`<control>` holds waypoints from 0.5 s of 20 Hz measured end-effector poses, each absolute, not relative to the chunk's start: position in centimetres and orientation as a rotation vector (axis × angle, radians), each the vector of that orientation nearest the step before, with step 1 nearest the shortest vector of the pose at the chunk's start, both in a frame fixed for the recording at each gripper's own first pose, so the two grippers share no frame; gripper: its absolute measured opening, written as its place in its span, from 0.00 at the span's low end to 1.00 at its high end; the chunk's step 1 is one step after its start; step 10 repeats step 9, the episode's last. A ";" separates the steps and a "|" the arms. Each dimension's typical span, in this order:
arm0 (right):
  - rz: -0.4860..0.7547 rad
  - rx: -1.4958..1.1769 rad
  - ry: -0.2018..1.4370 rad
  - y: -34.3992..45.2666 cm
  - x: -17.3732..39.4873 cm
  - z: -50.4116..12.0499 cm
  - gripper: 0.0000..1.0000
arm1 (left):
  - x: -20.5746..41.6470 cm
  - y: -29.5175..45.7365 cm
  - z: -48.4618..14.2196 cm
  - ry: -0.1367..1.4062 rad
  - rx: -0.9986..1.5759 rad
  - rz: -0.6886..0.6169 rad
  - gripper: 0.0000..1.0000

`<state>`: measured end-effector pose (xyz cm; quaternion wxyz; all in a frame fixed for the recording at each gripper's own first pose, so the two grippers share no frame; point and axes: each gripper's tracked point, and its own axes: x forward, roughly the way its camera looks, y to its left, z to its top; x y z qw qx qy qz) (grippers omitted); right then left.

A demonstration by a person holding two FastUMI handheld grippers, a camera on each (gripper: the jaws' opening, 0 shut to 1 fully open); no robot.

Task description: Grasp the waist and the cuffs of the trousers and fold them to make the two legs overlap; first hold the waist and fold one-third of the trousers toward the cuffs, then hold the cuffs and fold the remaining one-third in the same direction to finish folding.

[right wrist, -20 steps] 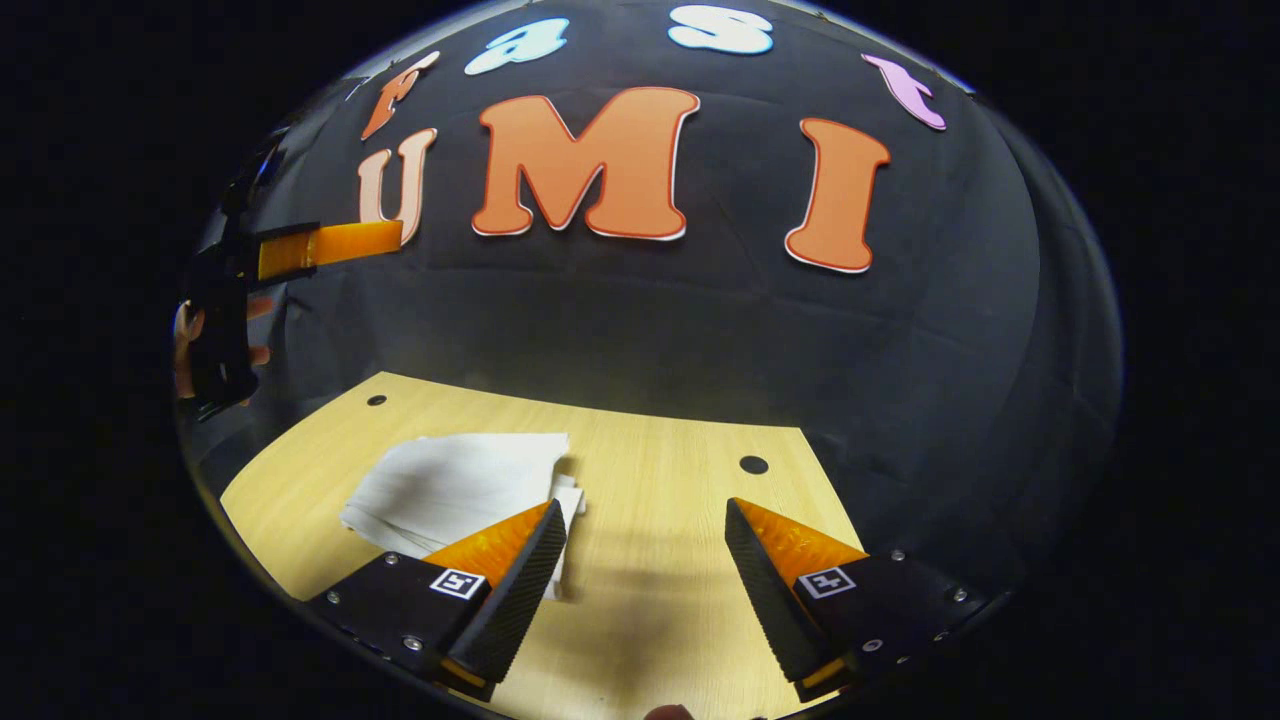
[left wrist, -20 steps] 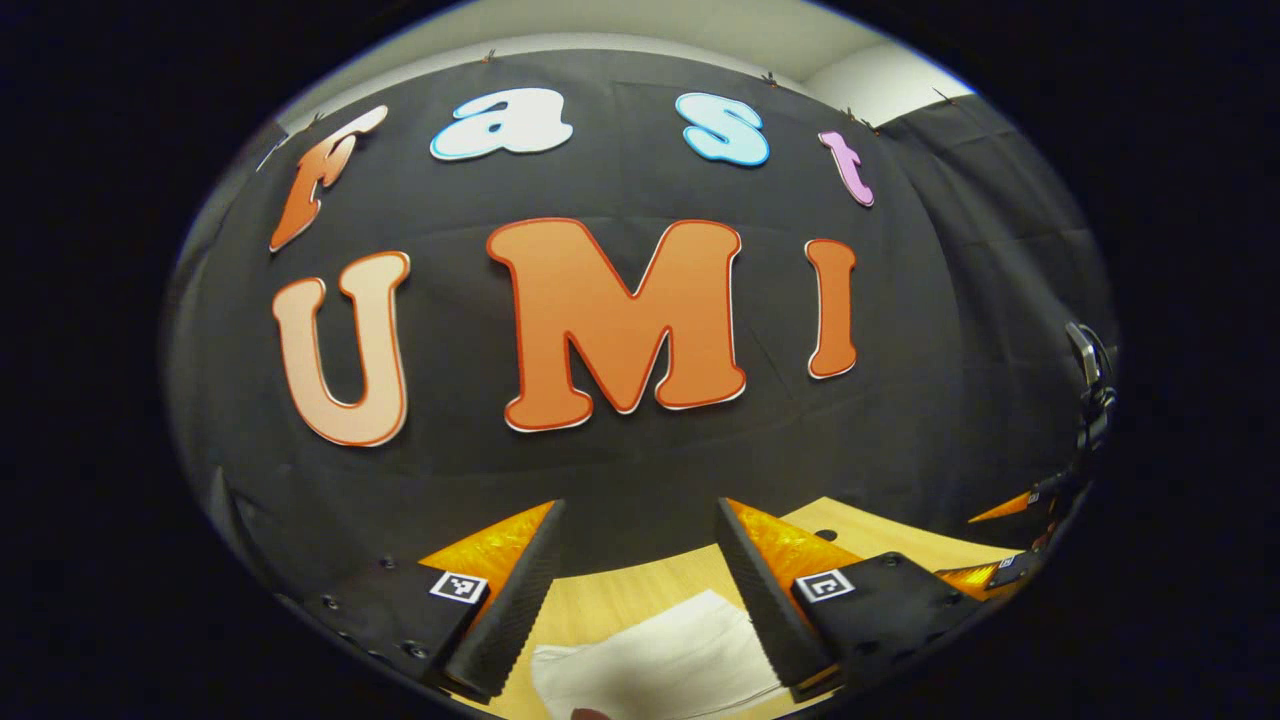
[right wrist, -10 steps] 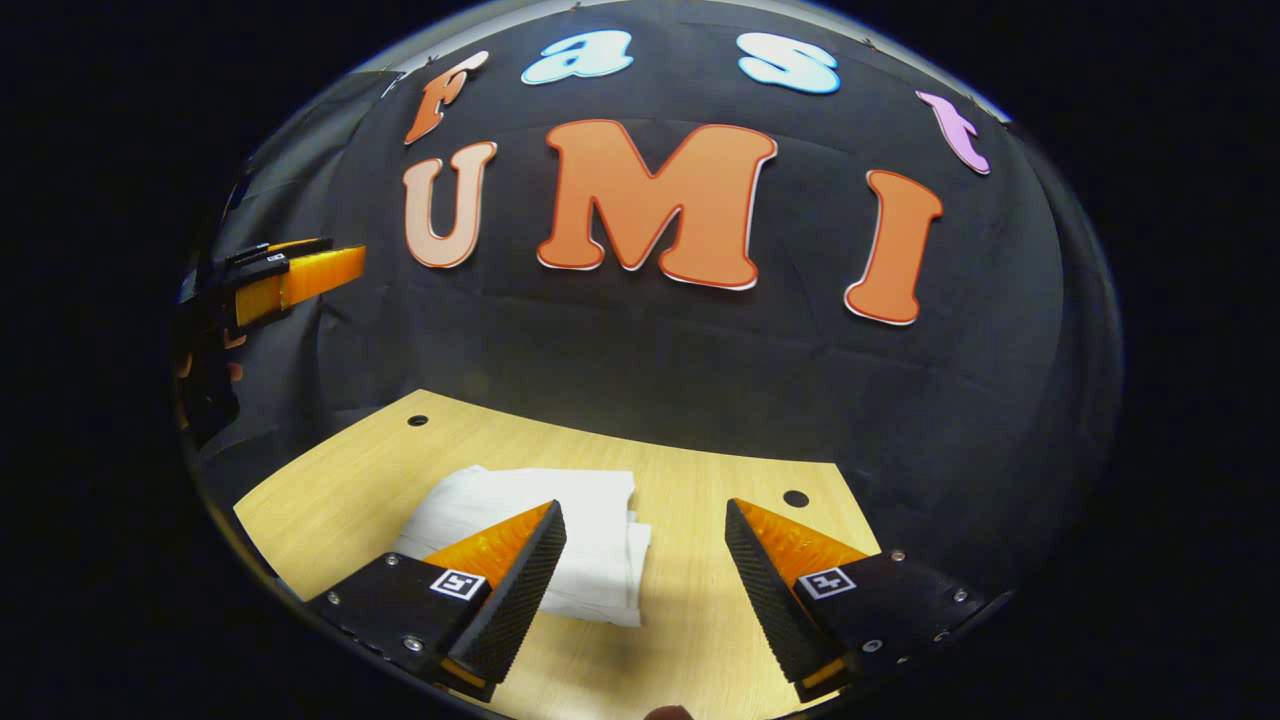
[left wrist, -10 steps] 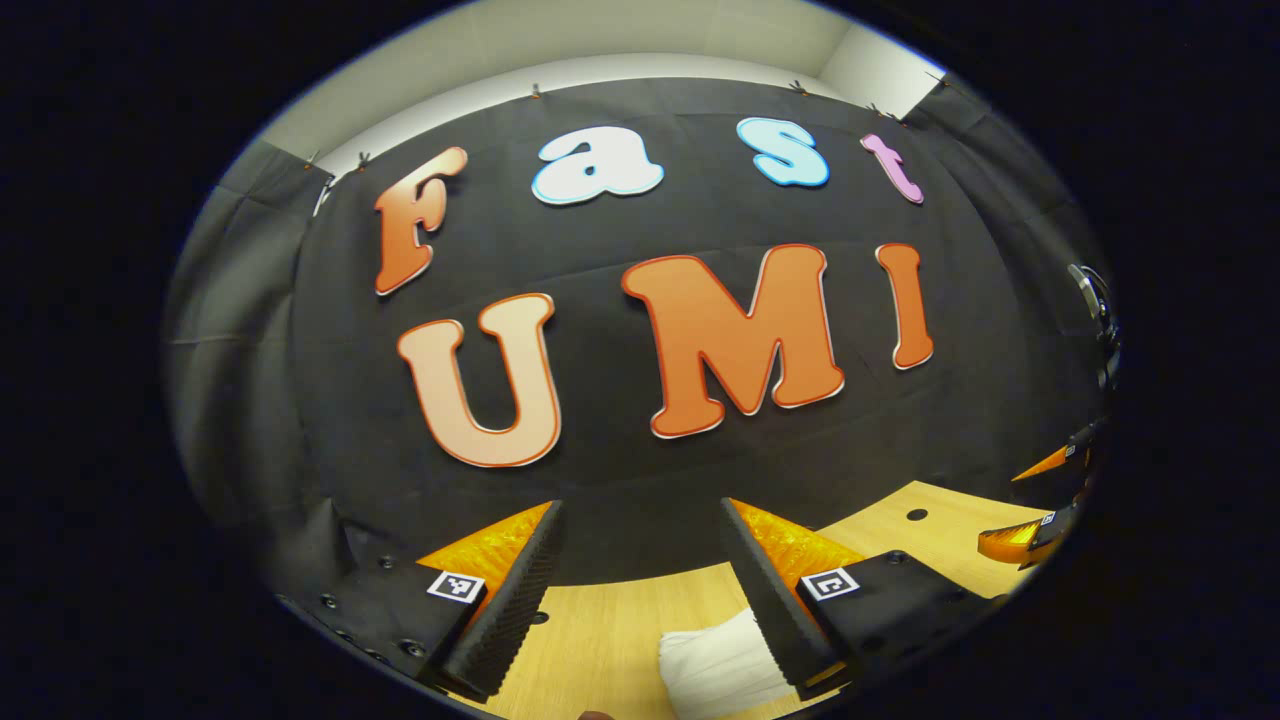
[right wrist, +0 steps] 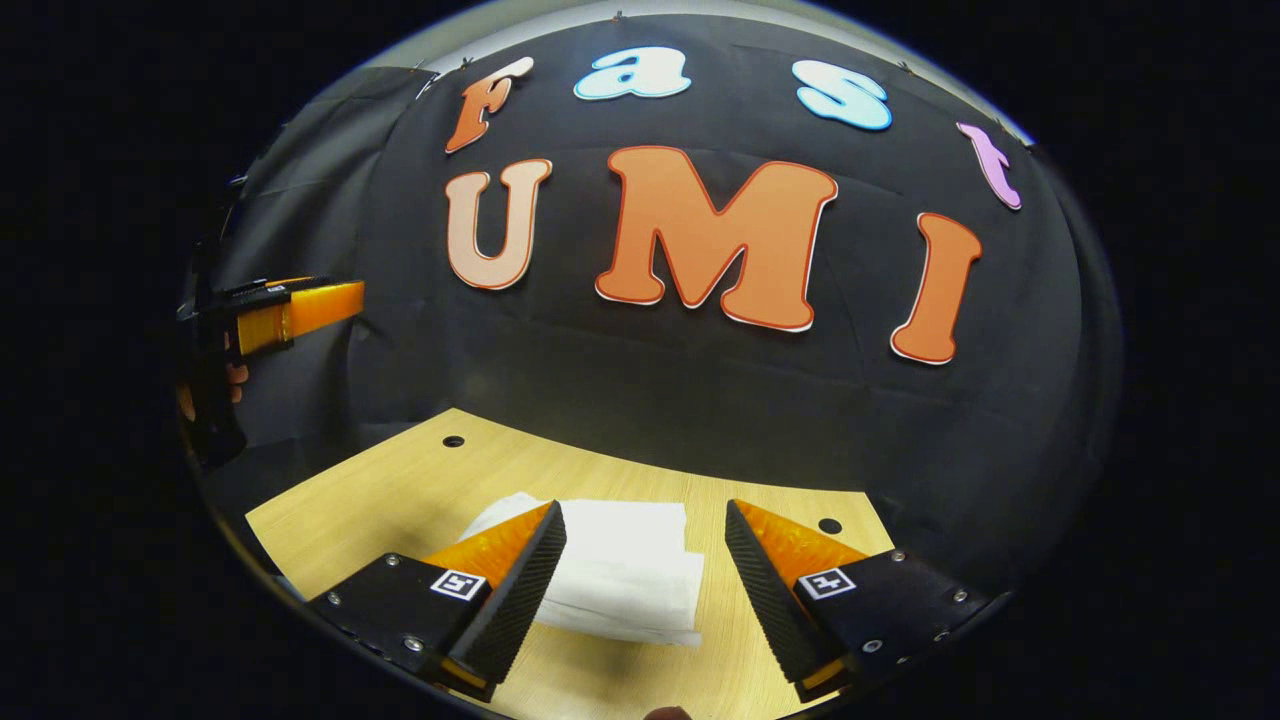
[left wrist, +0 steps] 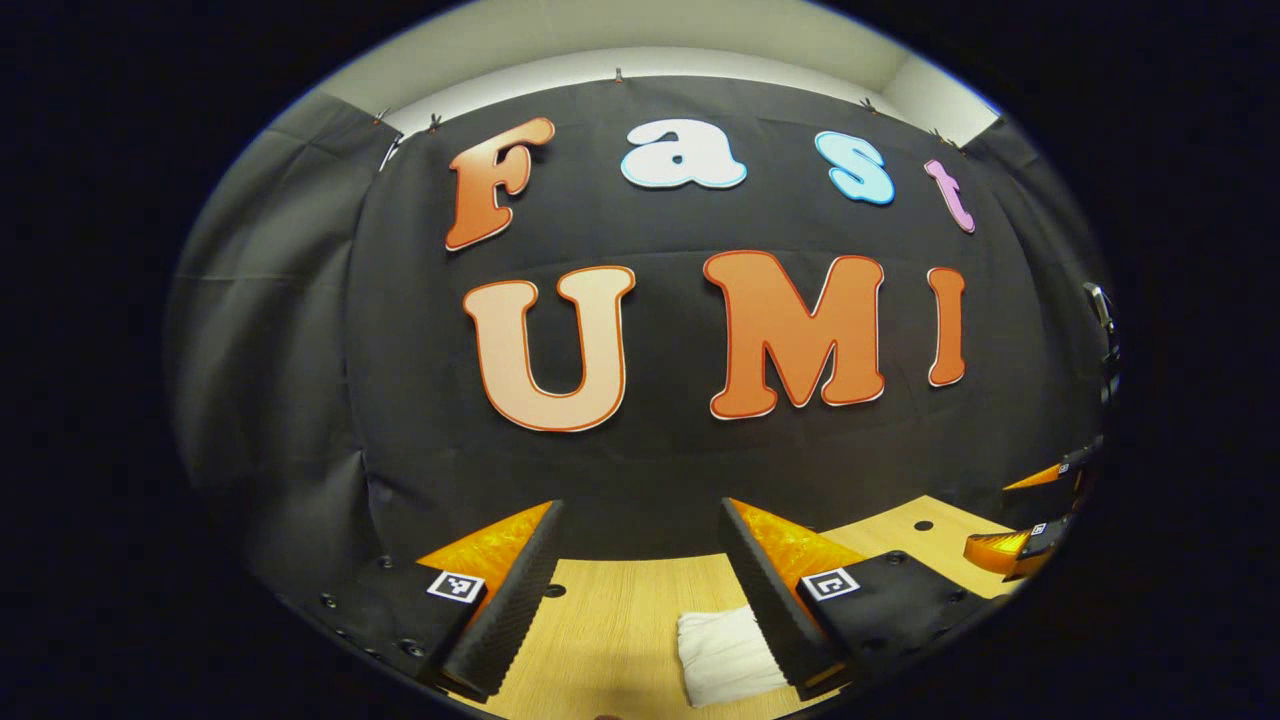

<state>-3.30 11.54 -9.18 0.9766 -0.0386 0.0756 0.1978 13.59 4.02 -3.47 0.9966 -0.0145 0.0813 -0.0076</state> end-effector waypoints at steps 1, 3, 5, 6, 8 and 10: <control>0.398 -0.074 0.146 11.7 -3.5 -8.9 0.98 | 13.4 4.5 -3.4 0.160 -0.029 -0.010 0.99; 0.396 -0.068 0.137 11.9 -3.8 -8.6 0.98 | 13.2 4.6 -3.5 0.157 -0.035 -0.011 0.99; 0.394 -0.068 0.127 12.1 -4.0 -8.4 0.98 | 12.9 4.7 -3.7 0.159 -0.063 -0.016 0.99; 0.393 -0.070 0.124 12.0 -4.1 -8.2 0.98 | 13.0 4.9 -3.9 0.163 -0.075 -0.017 0.99; 0.390 -0.069 0.114 12.1 -4.1 -7.9 0.98 | 12.8 5.0 -3.8 0.161 -0.081 -0.016 0.99; 0.388 -0.068 0.108 12.1 -4.1 -7.6 0.98 | 12.9 5.2 -3.6 0.157 -0.085 -0.016 0.99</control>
